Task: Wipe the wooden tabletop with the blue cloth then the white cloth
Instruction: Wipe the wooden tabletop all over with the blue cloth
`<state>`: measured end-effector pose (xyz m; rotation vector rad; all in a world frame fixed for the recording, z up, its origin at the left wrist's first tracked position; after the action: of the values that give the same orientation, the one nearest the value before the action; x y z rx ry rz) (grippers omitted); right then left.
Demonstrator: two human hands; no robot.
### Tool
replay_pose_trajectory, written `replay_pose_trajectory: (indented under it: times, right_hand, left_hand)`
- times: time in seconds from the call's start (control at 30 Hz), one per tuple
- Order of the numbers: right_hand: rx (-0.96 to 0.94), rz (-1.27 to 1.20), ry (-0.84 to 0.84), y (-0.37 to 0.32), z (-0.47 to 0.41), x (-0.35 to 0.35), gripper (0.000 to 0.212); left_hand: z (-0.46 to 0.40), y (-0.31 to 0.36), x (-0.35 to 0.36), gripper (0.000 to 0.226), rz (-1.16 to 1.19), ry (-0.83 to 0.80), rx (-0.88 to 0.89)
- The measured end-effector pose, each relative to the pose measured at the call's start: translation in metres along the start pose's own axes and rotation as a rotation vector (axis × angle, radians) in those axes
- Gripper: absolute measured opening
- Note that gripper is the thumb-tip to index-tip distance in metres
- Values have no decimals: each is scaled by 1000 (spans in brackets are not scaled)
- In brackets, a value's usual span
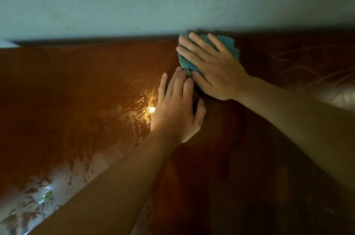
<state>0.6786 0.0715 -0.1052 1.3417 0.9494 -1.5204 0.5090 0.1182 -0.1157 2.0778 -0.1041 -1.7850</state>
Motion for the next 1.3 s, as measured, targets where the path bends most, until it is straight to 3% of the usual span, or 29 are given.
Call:
replay_pose_trajectory:
  times: [0.43, 0.67, 0.87, 1.07, 1.3]
  right_hand:
    - [207, -77, -24, 65, 52, -2, 70]
    - [351, -96, 1, 46, 78, 8, 73]
    - [308, -91, 35, 34, 112, 21, 72]
    - [234, -100, 7, 70, 93, 15, 75]
    - [263, -72, -20, 94, 82, 10, 75]
  left_hand:
    - [0, -1, 0, 54, 39, -14, 31]
    - [-1, 0, -2, 59, -2, -25, 30]
    - [-1, 4, -6, 57, 25, -24, 27]
    - [-7, 35, -2, 49, -62, -8, 39]
    - [-11, 87, 32, 61, -50, -74, -8]
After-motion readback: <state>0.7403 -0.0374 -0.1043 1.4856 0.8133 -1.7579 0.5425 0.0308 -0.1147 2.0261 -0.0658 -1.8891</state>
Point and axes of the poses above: each hand's wrist, its own z-axis away from the middle knuckle, its own x-axis out of the palm, y = z × x, the point moved 1 cm from there along -z, towards the middle knuckle, and after that the axes turned 13 degrees about x, right-handed, at the moved point
